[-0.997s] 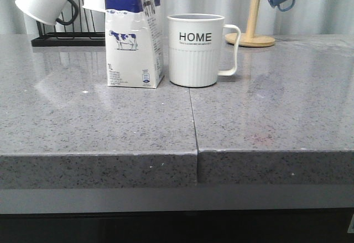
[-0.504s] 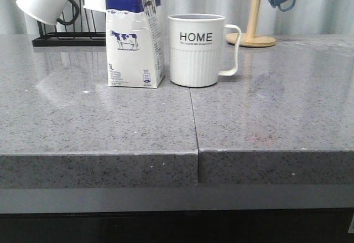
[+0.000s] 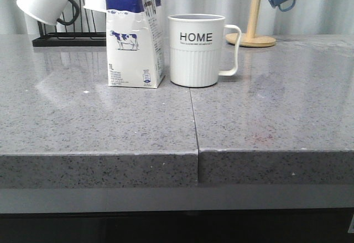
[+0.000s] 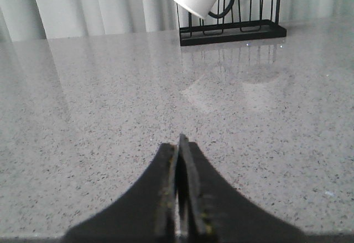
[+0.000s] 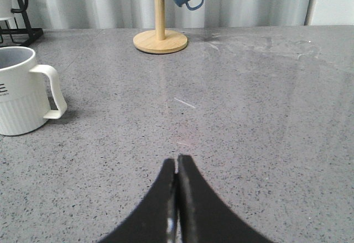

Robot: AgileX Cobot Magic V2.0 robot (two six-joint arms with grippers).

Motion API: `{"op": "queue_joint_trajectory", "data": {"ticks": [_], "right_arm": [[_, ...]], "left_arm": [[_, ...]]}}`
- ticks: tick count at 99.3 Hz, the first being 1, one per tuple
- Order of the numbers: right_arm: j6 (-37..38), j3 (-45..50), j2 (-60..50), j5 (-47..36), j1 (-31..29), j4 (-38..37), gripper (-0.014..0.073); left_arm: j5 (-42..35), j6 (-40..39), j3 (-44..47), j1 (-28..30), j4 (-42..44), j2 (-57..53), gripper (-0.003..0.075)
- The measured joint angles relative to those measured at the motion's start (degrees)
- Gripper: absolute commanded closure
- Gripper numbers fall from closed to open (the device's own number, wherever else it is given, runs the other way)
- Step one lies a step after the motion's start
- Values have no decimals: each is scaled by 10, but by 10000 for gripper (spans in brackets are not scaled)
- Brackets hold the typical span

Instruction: Place milk next to cup

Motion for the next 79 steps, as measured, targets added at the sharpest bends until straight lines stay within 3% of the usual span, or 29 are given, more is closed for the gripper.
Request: {"op": "queue_joint_trajectory", "data": {"ticks": [35, 79], "right_arm": [[0, 0, 0, 0, 0, 0, 662], [0, 0, 0, 0, 0, 0, 662]], "left_arm": [[-70, -1, 1, 0, -1, 0, 741], [-73, -2, 2, 0, -12, 0, 741]]}}
